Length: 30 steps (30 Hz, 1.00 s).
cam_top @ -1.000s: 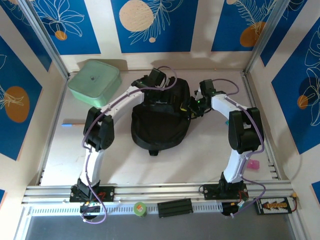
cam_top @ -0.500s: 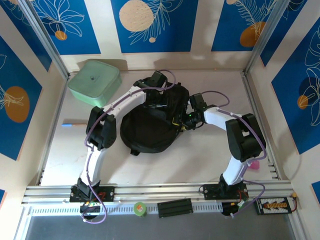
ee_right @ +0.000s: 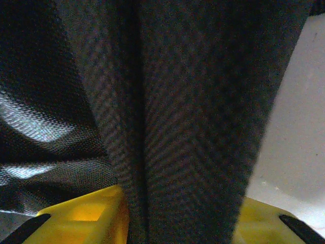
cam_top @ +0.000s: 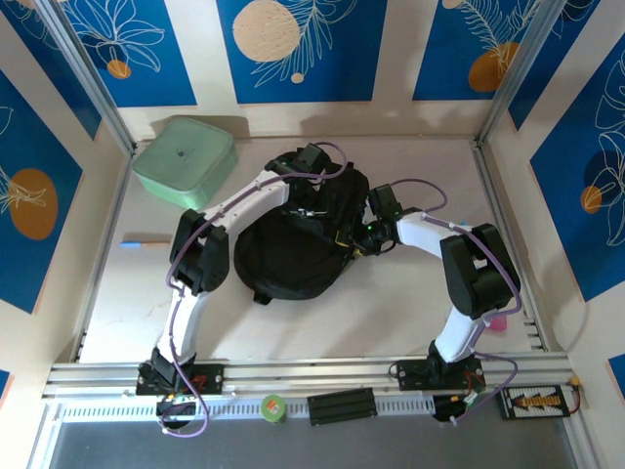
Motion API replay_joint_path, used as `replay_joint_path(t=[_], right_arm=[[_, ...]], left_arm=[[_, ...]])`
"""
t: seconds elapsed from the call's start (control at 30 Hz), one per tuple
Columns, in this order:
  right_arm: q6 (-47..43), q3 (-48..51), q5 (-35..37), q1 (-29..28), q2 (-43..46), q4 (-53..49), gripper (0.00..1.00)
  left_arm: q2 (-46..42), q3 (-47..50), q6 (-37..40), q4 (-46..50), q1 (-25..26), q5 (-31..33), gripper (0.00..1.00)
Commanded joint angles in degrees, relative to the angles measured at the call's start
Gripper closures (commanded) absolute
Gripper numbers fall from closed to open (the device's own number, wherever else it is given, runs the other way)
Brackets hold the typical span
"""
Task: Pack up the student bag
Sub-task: Unzip the student bag at the center of the table.
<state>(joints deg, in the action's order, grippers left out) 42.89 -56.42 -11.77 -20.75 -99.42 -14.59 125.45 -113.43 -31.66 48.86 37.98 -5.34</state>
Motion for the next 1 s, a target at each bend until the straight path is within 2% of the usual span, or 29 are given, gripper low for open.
replay_joint_path(t=[0.0, 0.13, 0.37, 0.47, 0.63, 0.83, 0.97], right_arm=[[0.61, 0.88, 1.42, -0.61, 0.7, -0.7, 0.61], [0.7, 0.77, 1.7, -0.78, 0.64, -0.84, 0.61], [0.79, 0.68, 2.27, -0.77, 0.98, -1.24, 0.62], [0.78, 0.7, 2.47, -0.77, 1.13, -1.32, 0.63], [1.31, 0.7, 4.28, -0.71, 1.71, -2.23, 0.7], [2.37, 0.7, 10.8, 0.02, 3.41, -6.08, 0.79], [2.27, 0.61, 13.62, 0.4, 3.87, -8.05, 0.81]], left_arm=[[1.28, -1.98, -1.21, 1.23, 0.67, -4.02, 0.6], [3.13, -4.2, -0.59, 1.91, 1.22, -2.27, 0.65], [5.58, -7.09, 2.18, 6.72, 3.07, 5.3, 0.65], [5.18, -7.07, 2.61, 6.48, 3.17, 6.13, 0.73], [4.18, -7.55, 2.98, 5.46, 3.13, 8.72, 1.0], [0.09, -7.48, 5.91, 6.13, 1.85, 17.64, 1.0], [-2.31, -5.8, 7.29, 6.08, -0.07, 18.86, 1.0]])
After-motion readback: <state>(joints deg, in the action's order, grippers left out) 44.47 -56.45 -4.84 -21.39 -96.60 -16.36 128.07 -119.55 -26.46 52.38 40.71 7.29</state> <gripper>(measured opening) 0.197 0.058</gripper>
